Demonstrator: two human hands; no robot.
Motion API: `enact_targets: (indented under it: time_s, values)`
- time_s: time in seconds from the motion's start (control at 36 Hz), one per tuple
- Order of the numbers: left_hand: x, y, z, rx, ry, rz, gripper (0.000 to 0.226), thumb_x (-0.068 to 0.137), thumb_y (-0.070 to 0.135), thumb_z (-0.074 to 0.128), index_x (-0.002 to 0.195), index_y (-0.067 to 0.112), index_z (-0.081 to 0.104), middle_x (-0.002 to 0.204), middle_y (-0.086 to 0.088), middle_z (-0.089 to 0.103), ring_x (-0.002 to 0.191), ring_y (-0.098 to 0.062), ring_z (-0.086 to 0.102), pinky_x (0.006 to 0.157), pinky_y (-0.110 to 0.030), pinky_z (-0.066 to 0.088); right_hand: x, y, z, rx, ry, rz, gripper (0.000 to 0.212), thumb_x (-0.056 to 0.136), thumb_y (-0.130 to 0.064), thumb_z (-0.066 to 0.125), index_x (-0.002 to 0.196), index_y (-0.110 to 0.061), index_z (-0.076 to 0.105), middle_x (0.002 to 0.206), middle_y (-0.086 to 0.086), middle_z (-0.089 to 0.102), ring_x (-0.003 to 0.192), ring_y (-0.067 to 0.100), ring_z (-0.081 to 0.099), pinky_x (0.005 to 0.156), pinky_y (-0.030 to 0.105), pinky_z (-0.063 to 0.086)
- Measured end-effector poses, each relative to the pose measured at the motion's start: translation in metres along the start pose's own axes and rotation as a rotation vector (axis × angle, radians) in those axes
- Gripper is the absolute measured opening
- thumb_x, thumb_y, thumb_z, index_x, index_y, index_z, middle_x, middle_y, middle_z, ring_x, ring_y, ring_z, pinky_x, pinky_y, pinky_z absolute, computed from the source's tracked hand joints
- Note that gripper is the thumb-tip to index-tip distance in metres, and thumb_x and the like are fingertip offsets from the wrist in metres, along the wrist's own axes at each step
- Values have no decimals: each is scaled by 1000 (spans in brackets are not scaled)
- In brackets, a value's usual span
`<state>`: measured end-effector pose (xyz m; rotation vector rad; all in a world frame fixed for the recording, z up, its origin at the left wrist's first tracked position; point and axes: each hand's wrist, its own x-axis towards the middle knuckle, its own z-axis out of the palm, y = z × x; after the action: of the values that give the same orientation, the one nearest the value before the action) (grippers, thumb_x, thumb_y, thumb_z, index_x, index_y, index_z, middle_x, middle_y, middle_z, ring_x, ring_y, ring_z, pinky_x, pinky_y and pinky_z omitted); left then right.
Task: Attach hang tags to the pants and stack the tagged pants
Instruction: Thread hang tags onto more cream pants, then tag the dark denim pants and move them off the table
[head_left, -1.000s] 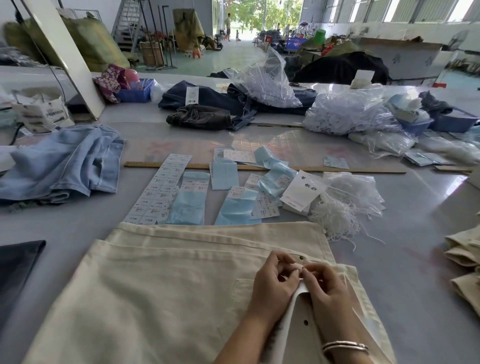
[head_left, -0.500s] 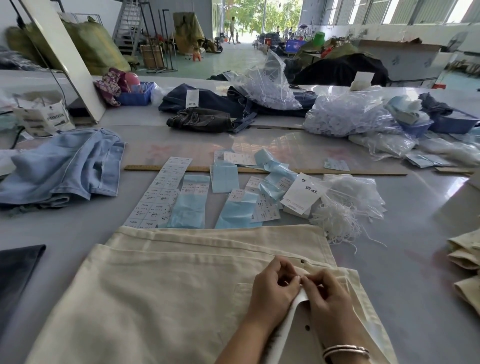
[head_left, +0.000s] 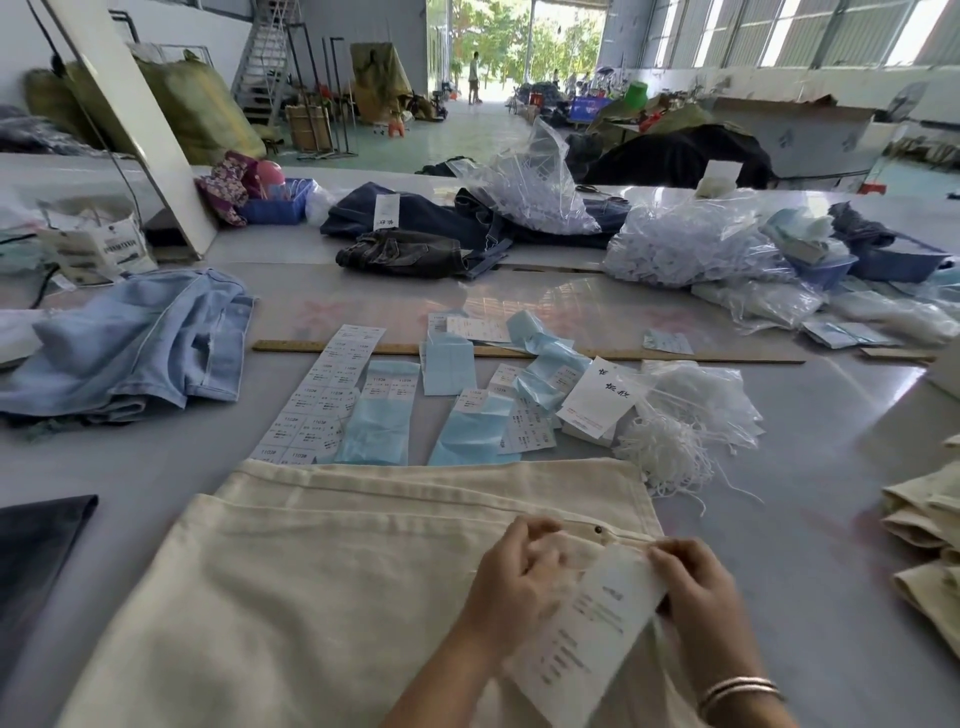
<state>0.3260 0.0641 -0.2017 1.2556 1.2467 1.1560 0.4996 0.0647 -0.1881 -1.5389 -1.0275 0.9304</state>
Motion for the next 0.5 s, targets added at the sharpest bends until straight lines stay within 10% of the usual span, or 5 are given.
enact_targets:
  time_s: [0.17,0.33,0.5]
  values:
    - [-19,1,-74,292,212,149,28,87,-1,64,81,25,70,82,13,72,77,0,65,73,-16,49,33,-9,-68,-172,18,46,26,88,9,50,75,-11,60,75,18,59,60,21,50,42,16,44]
    - [-49,-15,-151,903,537,99,17,70,19,53,71,18,70,74,1,68,71,-29,66,65,-39,53,20,-47,-30,-683,79,-404,20,80,-2,69,76,-21,69,94,5,59,87,31,57,72,34,42]
    - [-58,-32,-157,653,697,-14,24,82,4,66,72,27,65,80,3,65,79,-27,62,72,-34,47,-40,-69,123,-838,-578,-846,31,88,-15,51,114,-28,60,130,-6,48,123,17,38,104,32,31]
